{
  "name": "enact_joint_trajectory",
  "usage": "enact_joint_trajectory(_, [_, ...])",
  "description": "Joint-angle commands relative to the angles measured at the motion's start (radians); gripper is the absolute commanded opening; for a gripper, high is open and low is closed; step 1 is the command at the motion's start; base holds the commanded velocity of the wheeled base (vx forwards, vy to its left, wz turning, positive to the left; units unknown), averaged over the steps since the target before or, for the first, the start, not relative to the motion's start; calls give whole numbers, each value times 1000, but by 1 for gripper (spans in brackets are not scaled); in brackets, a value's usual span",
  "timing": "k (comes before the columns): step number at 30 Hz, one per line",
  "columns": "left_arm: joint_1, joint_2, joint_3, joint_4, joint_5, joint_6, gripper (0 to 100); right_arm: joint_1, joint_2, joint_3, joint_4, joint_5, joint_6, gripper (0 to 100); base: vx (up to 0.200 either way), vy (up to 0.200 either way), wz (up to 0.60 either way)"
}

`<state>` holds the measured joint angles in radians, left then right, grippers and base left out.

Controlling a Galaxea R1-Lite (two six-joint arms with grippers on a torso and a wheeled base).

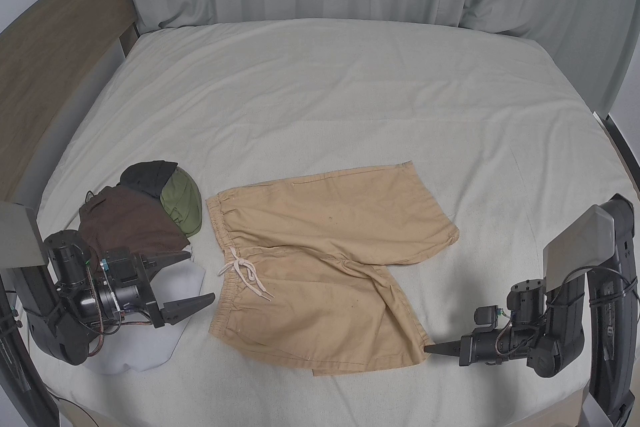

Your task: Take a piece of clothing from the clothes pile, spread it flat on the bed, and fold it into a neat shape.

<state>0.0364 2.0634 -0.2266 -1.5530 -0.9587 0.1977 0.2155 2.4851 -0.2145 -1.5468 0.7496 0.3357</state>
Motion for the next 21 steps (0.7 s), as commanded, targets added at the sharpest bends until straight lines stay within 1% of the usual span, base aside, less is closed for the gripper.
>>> enact_joint_trajectory(1, [-1, 0, 1, -1, 0, 0, 100, -2, -6, 0, -1, 1, -1, 0, 0, 0, 0])
enact_joint_trajectory(6, [-1, 1, 1, -1, 0, 0, 100, -8, -23, 0, -3, 1, -3, 0, 0, 0, 0])
enact_joint_trajectory(11, [-1, 3, 1, -1, 0, 0, 100, -45, -74, -14, -1, -6, -6, 0, 0, 0, 0])
enact_joint_trajectory(16, [-1, 3, 0, -1, 0, 0, 100, -70, -91, -39, 1, -59, -6, 0, 0, 0, 0])
enact_joint_trajectory(21, [-1, 4, -2, -1, 0, -1, 100, -79, -98, -48, -1, -64, -26, 0, 0, 0, 0])
